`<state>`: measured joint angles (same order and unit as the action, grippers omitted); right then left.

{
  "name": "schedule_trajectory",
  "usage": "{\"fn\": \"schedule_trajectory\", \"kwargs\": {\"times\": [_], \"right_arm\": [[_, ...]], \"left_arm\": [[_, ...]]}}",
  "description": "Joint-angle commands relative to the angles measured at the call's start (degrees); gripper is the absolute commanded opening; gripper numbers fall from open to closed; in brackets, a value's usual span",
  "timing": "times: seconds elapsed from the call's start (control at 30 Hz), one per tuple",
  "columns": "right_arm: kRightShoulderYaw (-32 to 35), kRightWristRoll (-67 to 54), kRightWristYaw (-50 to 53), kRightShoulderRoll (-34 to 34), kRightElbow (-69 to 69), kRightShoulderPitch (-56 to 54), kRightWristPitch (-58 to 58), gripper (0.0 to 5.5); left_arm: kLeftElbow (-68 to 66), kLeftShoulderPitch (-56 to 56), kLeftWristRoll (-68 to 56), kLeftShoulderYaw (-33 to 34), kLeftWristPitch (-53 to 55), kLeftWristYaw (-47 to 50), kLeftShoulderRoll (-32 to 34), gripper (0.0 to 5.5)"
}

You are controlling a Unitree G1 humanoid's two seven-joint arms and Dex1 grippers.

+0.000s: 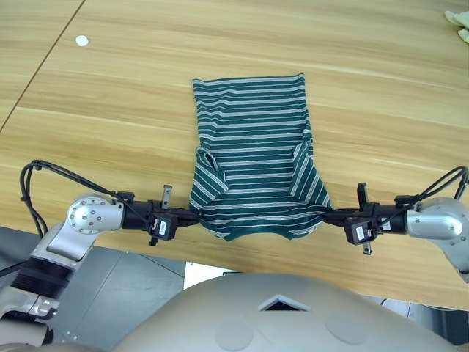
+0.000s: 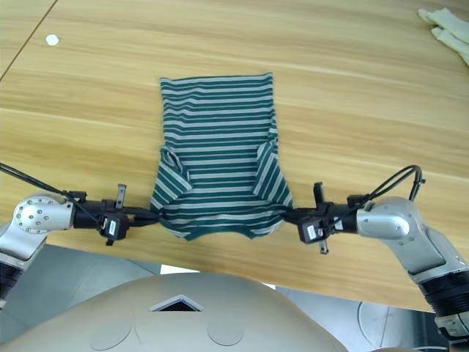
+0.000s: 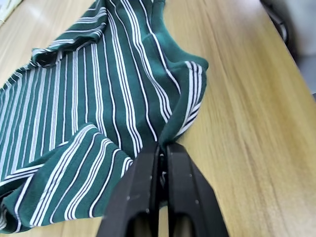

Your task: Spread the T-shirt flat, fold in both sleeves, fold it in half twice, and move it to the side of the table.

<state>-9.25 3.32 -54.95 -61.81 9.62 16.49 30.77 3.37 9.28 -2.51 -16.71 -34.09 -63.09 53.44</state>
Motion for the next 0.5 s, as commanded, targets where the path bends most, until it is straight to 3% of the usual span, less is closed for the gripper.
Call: {"fn": "schedule_trajectory", "kwargs": {"times": [0.03, 0.5], "right_arm": [[1.65, -1.68, -1.19, -1.71, 2.53, 1.45, 1.18, 0.00], [12.88, -12.60, -7.21, -7.88, 10.47, 16.10, 6.65, 0.00]], "left_arm": [[1.30, 0.57, -0.01, 0.70, -0.34, -0.73, 1.88, 0.03], [10.49, 15.19, -9.09, 5.14, -2.99, -3.52, 11.20, 0.03]]}}
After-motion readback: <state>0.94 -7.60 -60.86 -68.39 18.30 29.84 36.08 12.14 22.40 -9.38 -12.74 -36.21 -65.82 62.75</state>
